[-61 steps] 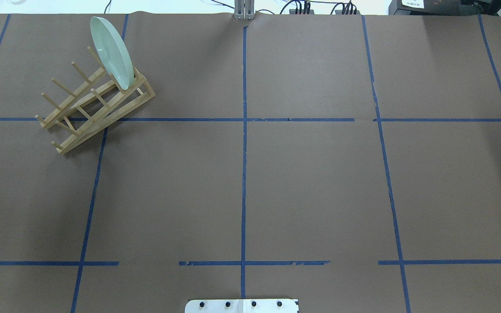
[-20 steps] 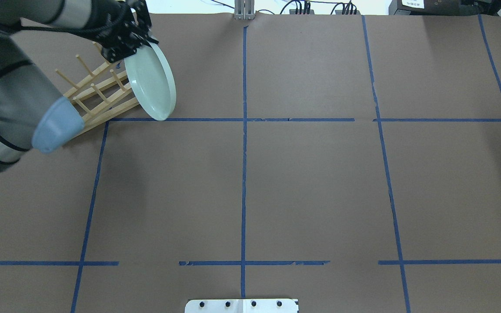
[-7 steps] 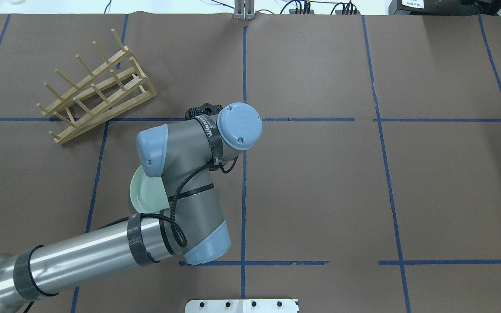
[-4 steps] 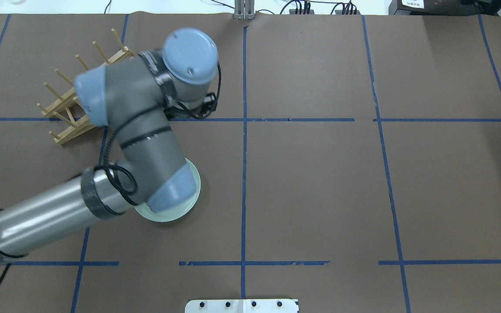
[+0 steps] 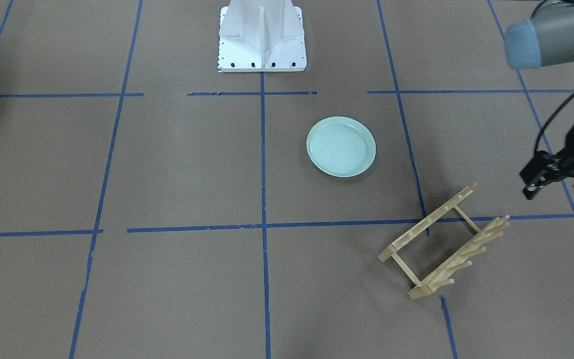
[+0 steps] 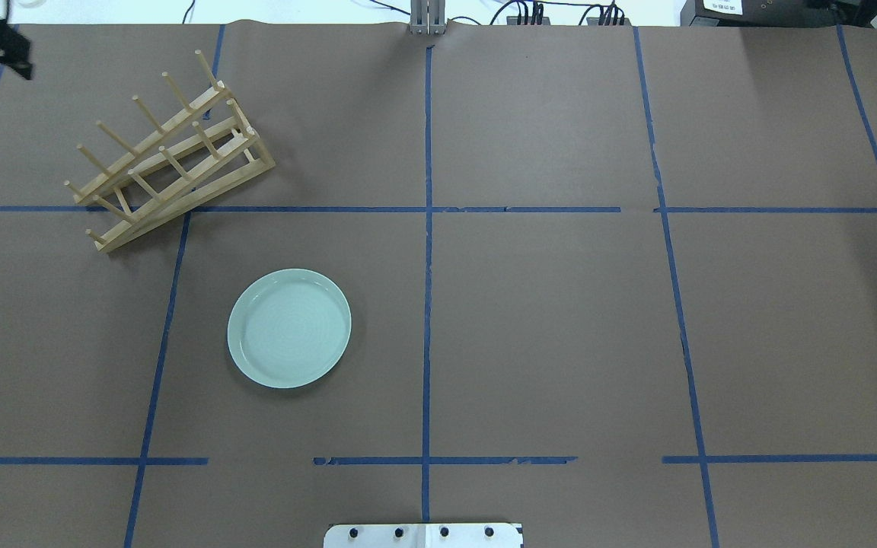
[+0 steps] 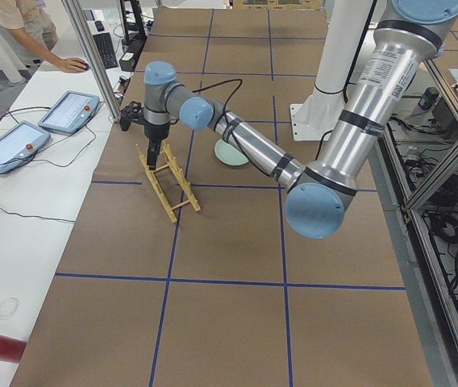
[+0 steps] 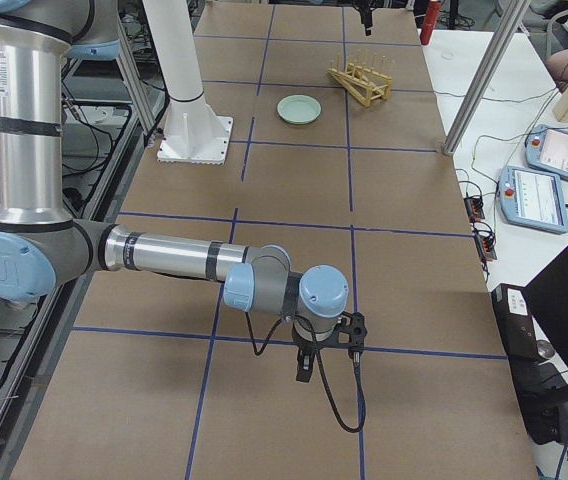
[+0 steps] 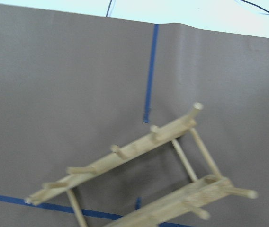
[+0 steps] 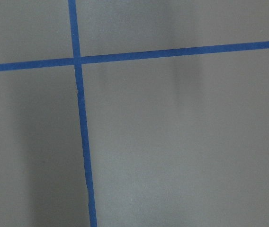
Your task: Place plate on table
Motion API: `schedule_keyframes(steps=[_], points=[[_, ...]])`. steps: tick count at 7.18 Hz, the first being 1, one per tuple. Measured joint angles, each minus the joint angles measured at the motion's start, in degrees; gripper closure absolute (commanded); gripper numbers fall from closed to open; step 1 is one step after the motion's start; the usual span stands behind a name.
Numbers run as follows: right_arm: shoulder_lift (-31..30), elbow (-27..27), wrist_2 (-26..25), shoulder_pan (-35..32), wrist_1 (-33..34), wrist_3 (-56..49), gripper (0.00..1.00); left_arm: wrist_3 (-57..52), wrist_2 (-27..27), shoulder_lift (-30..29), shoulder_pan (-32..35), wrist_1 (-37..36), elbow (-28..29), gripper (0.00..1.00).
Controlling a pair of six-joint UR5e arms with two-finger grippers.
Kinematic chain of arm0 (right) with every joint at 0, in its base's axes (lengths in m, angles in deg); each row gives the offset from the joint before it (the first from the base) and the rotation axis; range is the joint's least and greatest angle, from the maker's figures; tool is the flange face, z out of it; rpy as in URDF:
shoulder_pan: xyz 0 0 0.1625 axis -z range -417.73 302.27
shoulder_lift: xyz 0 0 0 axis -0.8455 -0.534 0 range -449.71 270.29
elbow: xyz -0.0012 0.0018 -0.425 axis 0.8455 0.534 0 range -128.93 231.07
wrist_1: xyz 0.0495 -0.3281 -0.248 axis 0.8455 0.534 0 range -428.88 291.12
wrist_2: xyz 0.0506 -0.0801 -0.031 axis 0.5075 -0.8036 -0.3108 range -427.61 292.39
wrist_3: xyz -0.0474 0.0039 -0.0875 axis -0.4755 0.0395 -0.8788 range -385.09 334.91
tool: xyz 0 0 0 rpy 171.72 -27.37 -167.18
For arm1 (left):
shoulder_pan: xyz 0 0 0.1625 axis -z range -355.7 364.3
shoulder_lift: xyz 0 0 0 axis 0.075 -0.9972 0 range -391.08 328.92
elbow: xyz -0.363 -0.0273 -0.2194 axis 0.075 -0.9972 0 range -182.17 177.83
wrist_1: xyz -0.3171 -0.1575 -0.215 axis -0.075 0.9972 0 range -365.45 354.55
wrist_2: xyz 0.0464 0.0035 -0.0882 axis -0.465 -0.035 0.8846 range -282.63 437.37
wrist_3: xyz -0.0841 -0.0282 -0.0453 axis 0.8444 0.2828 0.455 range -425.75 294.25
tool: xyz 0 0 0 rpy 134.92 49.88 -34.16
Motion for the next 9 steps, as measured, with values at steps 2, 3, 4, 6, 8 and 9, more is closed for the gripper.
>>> schedule_keyframes(steps=[2,3,4,6,8,9], points=[[0.0,0.0,0.0,0.0,0.0,0.0,0.0,-18.9,7.3,12.2,11.7,5.3,5.1,0.0],[0.0,0.0,0.0,0.0,0.0,0.0,0.0,-22.4,11.2,17.5,14.2,7.6,6.0,0.0],[0.0,0.0,0.0,0.0,0.0,0.0,0.0,-23.7,13.1,20.4,15.6,7.8,6.1,0.0],[0.0,0.0,0.0,0.0,0.0,0.0,0.0,-24.1,14.2,21.3,16.3,4.4,6.4,0.0],[0.0,0.0,0.0,0.0,0.0,0.0,0.0,-24.1,14.2,20.0,16.2,3.5,6.4,0.0],[0.0,0.0,0.0,0.0,0.0,0.0,0.0,-24.2,14.0,18.8,16.2,3.3,6.9,0.0]])
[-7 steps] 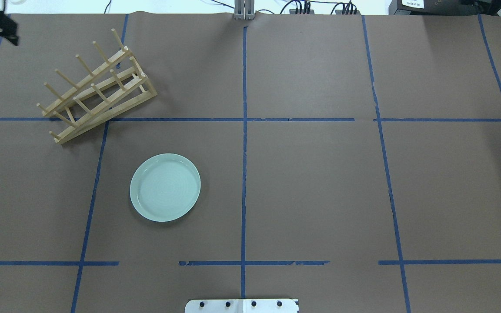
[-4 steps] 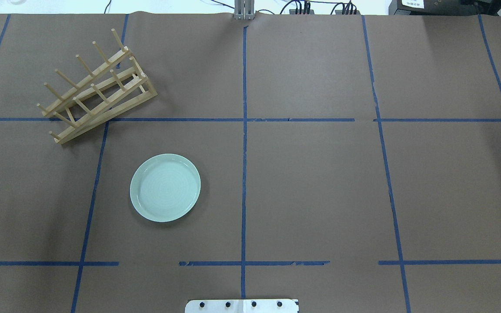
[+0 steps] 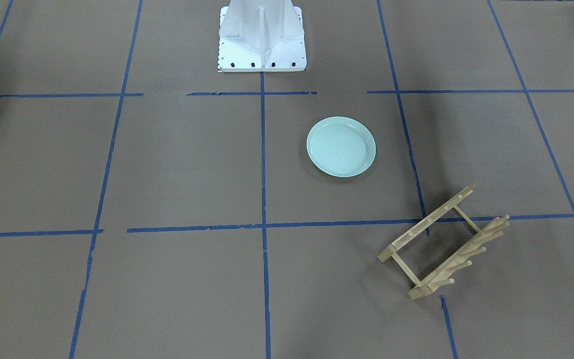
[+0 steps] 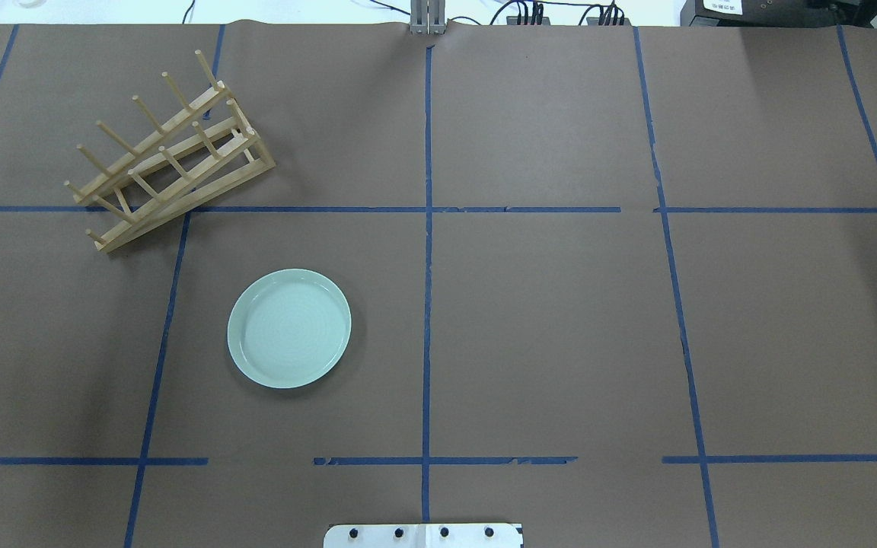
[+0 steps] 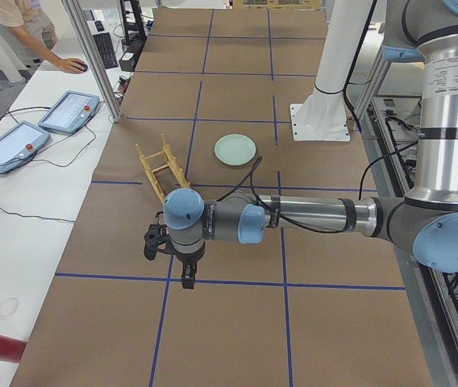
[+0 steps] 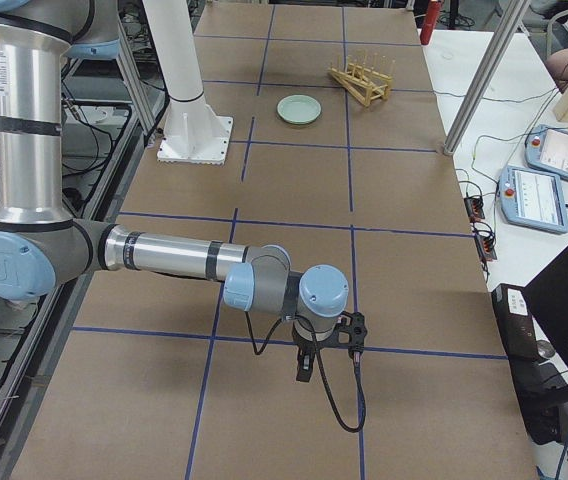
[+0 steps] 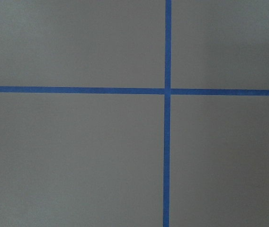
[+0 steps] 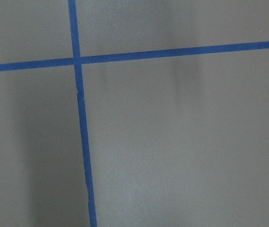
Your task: Place plate on table
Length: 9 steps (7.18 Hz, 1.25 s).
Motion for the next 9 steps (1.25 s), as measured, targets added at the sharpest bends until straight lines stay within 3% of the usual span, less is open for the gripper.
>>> schedule_keyframes(steps=[5,7,9], points=[[0.0,0.0,0.0,0.0,0.0,0.0,0.0,-0.1,1.6,1.5,0.2,0.2,-0.1,0.0],[0.0,0.0,0.0,0.0,0.0,0.0,0.0,-0.1,6.6,1.9,0.2,0.0,-0.6,0.0],[0.0,0.0,0.0,0.0,0.0,0.0,0.0,-0.2,8.1,2.1,0.2,0.0,-0.7,0.0]])
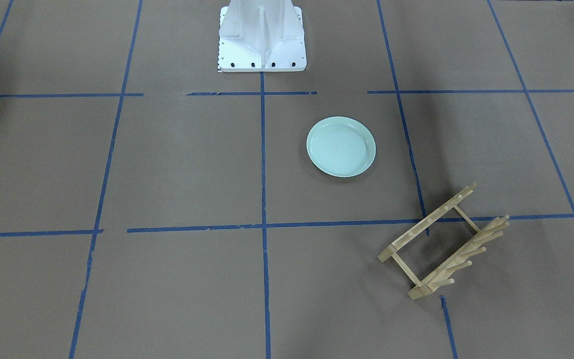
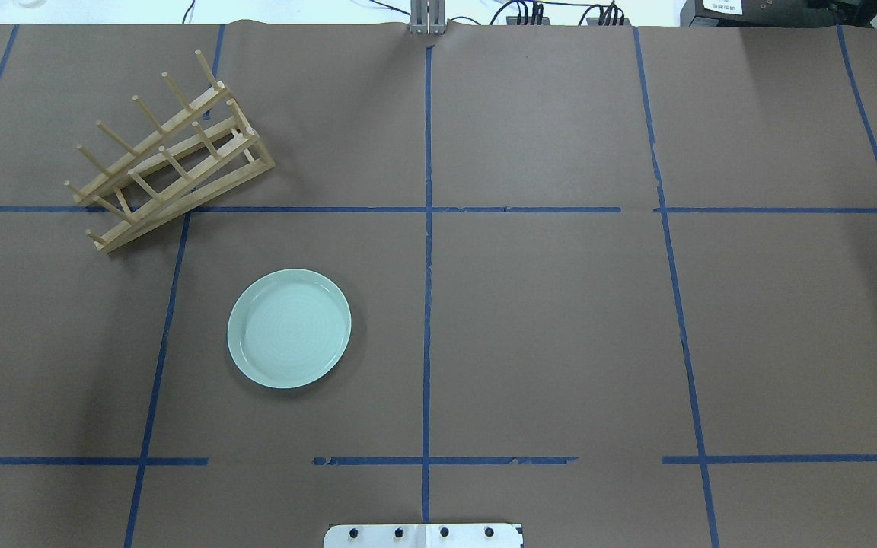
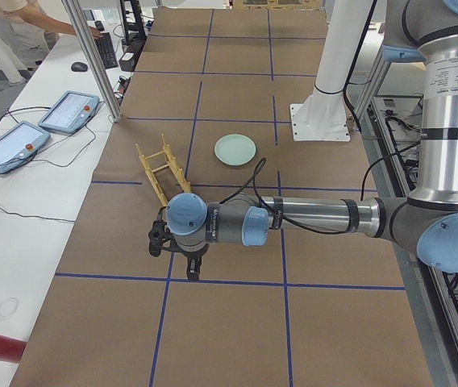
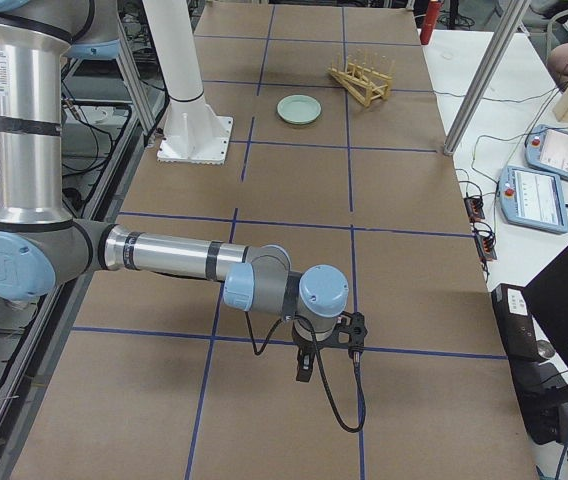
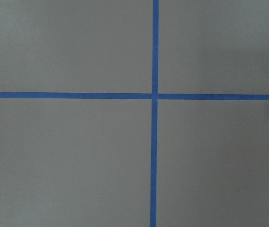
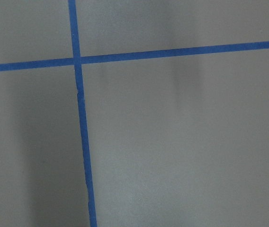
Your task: Place plate on table
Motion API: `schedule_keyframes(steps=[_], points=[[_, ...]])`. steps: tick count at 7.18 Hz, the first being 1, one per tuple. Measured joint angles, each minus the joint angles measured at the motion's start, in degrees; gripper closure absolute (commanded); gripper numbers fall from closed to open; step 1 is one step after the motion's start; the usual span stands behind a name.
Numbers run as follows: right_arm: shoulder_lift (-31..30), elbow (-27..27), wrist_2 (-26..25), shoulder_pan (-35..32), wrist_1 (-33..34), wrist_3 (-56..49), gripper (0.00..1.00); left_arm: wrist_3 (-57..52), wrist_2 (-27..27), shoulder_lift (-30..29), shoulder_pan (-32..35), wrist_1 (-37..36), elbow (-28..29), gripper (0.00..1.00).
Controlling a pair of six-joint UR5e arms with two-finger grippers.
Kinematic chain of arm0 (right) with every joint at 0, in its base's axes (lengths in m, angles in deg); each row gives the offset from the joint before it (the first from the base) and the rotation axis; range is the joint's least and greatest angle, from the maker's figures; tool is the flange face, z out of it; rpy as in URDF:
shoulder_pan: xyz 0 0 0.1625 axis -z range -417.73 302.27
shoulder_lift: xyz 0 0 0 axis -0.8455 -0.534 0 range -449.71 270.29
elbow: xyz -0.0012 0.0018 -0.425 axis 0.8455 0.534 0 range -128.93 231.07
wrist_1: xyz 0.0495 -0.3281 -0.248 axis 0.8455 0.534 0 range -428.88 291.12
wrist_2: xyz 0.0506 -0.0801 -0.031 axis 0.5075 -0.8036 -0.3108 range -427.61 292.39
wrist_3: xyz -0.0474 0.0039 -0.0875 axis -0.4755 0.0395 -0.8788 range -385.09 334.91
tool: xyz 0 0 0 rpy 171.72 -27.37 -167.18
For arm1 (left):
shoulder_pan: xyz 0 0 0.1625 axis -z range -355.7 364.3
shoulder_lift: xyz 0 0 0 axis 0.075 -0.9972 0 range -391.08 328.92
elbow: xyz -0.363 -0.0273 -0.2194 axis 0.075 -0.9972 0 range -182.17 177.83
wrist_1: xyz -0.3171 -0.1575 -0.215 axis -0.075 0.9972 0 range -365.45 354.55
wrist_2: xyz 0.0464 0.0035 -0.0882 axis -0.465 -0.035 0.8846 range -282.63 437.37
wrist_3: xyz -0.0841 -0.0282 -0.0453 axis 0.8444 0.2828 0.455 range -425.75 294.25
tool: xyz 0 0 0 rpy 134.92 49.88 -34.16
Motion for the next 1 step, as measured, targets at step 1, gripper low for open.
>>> schedule_keyframes(steps=[1], points=[[0.0,0.0,0.0,0.0,0.0,0.0,0.0,0.0,0.1,0.0,0.0,0.0,0.1,0.0]])
